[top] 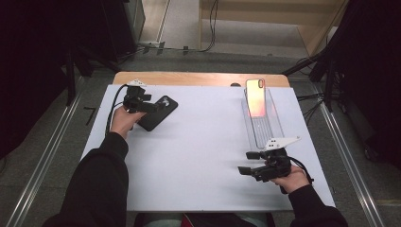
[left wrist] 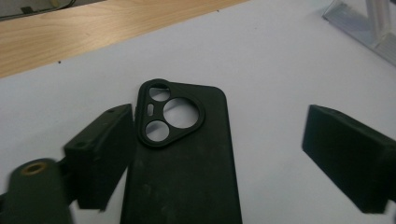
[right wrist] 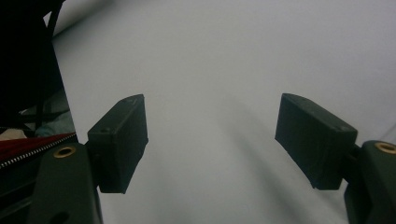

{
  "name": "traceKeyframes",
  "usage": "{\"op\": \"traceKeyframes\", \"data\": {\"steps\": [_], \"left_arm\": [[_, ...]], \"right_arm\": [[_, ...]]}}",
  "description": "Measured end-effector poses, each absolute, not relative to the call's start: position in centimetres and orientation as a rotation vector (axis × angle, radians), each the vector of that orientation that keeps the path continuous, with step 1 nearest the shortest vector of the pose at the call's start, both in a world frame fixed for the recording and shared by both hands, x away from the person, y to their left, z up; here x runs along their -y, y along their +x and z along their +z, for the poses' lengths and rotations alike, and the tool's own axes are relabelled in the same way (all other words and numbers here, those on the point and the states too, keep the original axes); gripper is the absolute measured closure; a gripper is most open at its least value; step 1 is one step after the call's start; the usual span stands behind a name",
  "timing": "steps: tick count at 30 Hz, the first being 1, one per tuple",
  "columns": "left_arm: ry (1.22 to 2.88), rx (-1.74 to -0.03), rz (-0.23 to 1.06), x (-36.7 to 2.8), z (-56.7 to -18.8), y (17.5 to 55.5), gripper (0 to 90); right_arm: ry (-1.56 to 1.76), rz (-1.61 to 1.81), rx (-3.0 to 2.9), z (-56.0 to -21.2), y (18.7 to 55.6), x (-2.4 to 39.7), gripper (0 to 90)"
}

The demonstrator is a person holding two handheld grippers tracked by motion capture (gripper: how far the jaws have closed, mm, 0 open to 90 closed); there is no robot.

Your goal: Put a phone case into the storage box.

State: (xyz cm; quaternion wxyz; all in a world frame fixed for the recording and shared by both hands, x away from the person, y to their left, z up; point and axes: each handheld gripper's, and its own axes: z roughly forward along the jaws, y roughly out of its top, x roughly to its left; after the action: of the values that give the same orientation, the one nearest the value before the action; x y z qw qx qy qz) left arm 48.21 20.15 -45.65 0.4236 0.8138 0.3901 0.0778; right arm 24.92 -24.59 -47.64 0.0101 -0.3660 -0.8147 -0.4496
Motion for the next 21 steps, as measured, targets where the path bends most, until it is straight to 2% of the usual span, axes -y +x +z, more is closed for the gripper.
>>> {"op": "traceKeyframes", "data": {"steps": [1,21], "left_arm": [[2.032,-0.973,0.189,-20.2,-45.7,48.2,1.8],[2.104,-0.991,0.229,-19.9,-47.6,48.5,2.6]], "right_arm": [[-1.138,-1.408,2.545,-47.7,25.0,24.6,23.5],[-1.157,-1.422,2.532,-47.5,25.0,24.8,23.5]]}}
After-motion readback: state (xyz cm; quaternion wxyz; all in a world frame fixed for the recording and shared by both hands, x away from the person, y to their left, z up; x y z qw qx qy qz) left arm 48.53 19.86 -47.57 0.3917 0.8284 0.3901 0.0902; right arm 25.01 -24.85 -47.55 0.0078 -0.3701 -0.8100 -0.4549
